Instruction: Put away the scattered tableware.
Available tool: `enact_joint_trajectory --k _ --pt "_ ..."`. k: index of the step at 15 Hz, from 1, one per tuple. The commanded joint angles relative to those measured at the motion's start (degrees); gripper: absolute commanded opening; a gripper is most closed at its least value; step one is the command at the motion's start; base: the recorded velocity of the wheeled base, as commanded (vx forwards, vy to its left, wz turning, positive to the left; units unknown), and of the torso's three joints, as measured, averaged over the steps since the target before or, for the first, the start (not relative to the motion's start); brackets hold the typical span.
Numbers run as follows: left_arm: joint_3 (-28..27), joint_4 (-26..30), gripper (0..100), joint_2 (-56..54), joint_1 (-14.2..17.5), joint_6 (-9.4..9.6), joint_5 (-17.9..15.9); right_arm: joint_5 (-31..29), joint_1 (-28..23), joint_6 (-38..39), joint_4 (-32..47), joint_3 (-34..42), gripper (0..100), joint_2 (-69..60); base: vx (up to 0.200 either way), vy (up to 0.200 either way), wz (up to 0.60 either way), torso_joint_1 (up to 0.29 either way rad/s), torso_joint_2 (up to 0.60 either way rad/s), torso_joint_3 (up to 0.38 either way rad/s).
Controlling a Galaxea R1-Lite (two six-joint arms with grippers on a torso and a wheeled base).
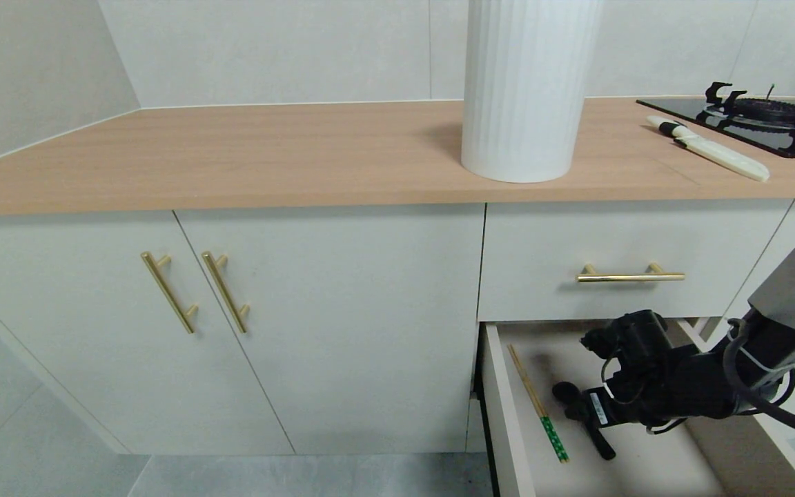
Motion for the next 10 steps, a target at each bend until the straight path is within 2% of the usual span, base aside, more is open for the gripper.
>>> enact_joint_trajectory --k 1,7,10 --pt "0.00 0.00 100 0.02 0.05 -0.01 0.01 -0.01 0.01 0.01 -0.03 0.00 100 -0.09 0.000 0.000 0.00 0.000 0.00 0.000" --pt "0.00 0.00 100 0.02 -0.04 -0.01 0.01 -0.28 0.10 0.01 -0.03 0.09 100 -0.53 0.000 0.000 0.00 0.000 0.00 0.000" --pt "0.00 0.00 100 0.02 -0.04 -0.01 0.01 -3.70 0.10 0.01 -0.12 0.35 100 -2.38 0.000 0.000 0.00 0.000 0.00 0.000"
